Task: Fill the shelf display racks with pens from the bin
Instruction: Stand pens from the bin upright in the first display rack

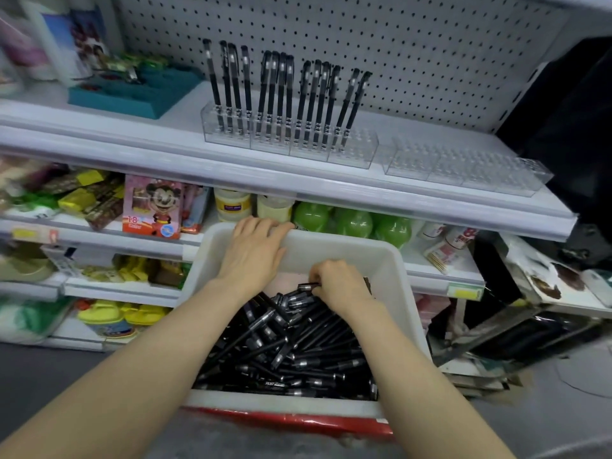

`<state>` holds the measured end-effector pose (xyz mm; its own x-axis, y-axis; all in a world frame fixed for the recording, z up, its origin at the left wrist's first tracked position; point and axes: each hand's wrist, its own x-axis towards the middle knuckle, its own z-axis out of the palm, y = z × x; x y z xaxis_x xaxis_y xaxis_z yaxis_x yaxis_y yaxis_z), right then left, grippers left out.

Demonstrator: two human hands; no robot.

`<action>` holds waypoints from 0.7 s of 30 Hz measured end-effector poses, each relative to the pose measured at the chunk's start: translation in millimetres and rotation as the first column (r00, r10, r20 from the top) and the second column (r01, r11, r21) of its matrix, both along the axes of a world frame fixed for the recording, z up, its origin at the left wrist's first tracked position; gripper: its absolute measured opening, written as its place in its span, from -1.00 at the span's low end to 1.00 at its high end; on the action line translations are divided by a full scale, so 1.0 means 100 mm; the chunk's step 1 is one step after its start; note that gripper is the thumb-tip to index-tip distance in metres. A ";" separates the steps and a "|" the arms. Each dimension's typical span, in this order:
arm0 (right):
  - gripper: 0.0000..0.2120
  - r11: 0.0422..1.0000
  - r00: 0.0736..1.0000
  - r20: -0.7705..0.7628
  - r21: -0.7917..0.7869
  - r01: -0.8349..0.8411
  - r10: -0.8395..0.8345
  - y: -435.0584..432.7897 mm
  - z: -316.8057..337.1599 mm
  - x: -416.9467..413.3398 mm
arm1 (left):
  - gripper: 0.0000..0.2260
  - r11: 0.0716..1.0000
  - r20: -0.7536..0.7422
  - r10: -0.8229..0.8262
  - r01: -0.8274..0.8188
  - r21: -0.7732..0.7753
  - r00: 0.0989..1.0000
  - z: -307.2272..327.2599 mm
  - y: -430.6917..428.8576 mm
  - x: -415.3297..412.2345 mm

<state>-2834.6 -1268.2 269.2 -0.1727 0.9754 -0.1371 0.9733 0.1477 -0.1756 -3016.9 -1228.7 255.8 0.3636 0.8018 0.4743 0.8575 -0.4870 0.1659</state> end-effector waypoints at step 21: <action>-0.79 0.932 0.569 -0.821 0.233 0.277 0.036 0.48 1.17 0.51 | -0.77 0.992 -0.021 -0.115 0.116 0.048 0.993 0.89 0.31 0.17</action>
